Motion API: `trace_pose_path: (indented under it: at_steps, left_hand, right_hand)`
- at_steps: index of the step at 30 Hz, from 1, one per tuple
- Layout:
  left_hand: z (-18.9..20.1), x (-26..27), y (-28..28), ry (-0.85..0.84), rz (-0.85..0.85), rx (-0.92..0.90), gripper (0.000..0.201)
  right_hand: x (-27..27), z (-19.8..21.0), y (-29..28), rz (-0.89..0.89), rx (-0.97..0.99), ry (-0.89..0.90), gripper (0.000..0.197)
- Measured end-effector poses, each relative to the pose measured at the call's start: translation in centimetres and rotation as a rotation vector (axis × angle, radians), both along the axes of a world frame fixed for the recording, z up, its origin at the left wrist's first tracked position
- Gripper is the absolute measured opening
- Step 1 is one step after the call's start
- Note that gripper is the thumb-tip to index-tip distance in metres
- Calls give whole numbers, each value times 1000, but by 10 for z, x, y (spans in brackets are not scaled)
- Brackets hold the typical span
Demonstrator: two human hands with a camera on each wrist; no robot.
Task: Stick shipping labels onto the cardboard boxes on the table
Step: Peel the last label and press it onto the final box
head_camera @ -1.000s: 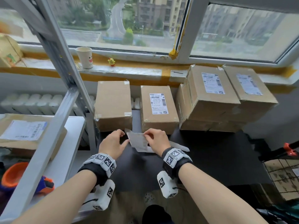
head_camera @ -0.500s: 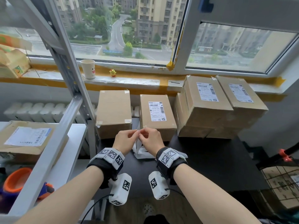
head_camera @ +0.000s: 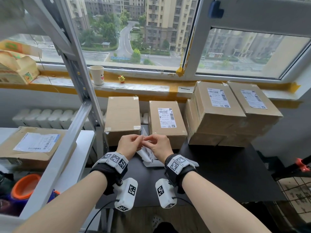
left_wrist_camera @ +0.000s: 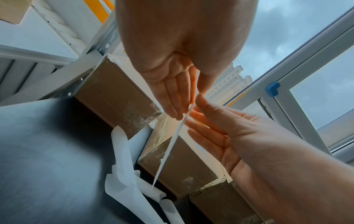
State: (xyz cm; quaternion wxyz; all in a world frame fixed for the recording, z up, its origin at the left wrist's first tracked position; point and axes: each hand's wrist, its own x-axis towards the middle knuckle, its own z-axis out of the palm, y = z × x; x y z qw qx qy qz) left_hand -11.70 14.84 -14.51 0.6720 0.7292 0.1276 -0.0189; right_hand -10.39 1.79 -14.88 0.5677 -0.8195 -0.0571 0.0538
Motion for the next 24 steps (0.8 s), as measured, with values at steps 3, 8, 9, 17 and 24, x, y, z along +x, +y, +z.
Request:
trace_pose_path:
  at_steps: [3, 8, 9, 17, 24]
  left_hand:
    - [-2, 1, 4, 0, 12, -16, 26]
    - [-3, 0, 8, 1, 23, -56, 22]
    - [-5, 0, 9, 5, 22, -60, 21]
    - [-31, -4, 15, 98, 95, 13, 19]
    - [-55, -15, 30, 216, 153, 69, 7]
  right_hand:
    - [1, -2, 2, 7, 40, 16, 19]
    - [1, -3, 5, 19, 66, 28, 6]
    - [2, -4, 6, 19, 64, 30, 4]
    - [2, -14, 0, -75, 88, 99, 21]
    - [17, -10, -38, -252, 107, 100, 21]
